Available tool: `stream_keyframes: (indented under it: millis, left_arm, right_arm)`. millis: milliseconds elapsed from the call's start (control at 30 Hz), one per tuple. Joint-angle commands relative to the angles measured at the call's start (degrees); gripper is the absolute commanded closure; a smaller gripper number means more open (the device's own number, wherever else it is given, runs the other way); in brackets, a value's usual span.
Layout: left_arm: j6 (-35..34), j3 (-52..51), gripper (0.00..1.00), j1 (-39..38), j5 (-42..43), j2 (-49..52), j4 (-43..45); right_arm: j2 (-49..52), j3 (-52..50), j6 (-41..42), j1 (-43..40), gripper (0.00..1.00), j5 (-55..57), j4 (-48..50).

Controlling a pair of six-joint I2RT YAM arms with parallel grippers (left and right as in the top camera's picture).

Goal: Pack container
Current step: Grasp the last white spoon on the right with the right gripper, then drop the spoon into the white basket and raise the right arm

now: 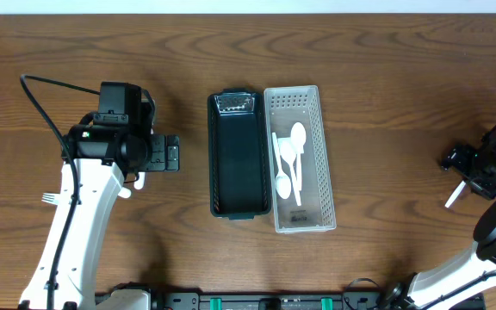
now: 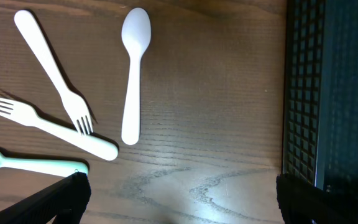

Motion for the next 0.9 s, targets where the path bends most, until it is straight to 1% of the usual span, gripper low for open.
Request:
stream_keyframes:
  millis: [0, 67, 100, 200, 233, 333, 433, 600, 700, 867]
  left_arm:
    - [0.28, 0.92, 0.02, -0.07, -0.68, 0.22, -0.17]
    - [0.28, 0.92, 0.02, -0.07, -0.68, 0.22, -0.17]
    - [0.31, 0.92, 0.02, -0.09, -0.68, 0.22, -0.17]
    - [0.31, 0.92, 0.02, -0.07, -0.68, 0.22, -0.17]
    - [0.31, 0.92, 0.02, -0.07, -0.68, 0.22, -0.17]
    - [0.31, 0.92, 0.02, -0.09, -0.68, 0.22, -0.17]
    - [0.31, 0.92, 0.02, -0.07, -0.68, 0.22, -0.17]
    - [0.31, 0.92, 0.02, -0.07, -0.68, 0.22, -0.17]
    - [0.31, 0.92, 0.02, -0.07, -0.68, 0.22, -0.17]
    - [0.31, 0.92, 0.02, -0.07, -0.68, 0.22, -0.17]
  right_arm:
    - [3.61, -0.72, -0.83, -0.52, 0.18, 0.11, -0.02]
    - [3.65, -0.72, -0.81, -0.52, 0.31, 0.00, 0.00]
    - [3.63, -0.70, -0.79, -0.48, 0.44, -0.11, 0.00]
    - [3.63, -0.70, -0.79, -0.48, 0.77, -1.46, -0.07]
    - [3.63, -0.68, -0.79, -0.46, 0.83, -2.51, -0.09]
    - [3.61, -0.52, -0.66, -0.24, 0.98, -4.72, -0.72]
    - [3.30, 0.28, -0.11, 0.81, 0.99, -4.70, -2.69]
    - [-0.63, 4.13, 0.92, 5.77, 0.99, -4.76, -6.97]
    - [-4.87, 7.67, 1.49, 10.84, 0.99, -6.03, -8.83]
    - [-12.74, 14.78, 5.11, 23.43, 0.98, -7.96, -11.28]
